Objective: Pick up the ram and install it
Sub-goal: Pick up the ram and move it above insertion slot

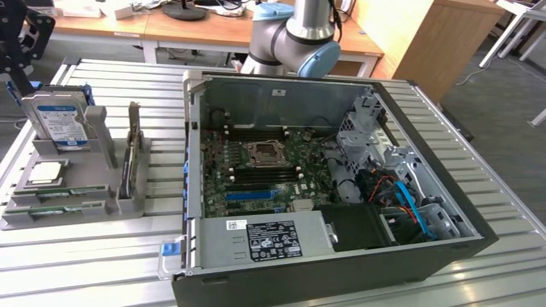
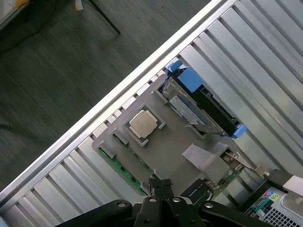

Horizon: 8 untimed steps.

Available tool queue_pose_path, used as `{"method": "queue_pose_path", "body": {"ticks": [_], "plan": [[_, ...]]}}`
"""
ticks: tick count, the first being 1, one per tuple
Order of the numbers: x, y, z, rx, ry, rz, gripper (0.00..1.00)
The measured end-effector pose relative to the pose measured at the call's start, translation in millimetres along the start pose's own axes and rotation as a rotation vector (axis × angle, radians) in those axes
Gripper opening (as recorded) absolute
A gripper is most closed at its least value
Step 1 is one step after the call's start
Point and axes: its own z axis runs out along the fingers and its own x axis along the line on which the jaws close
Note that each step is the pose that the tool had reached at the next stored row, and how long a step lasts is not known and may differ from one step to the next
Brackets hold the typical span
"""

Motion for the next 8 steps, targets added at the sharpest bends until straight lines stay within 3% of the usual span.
{"method": "queue_pose_path", "body": {"ticks": [8], "plan": [[0.0,0.0,0.0,-0.0032,0.0068,-0.145,0.11]]}}
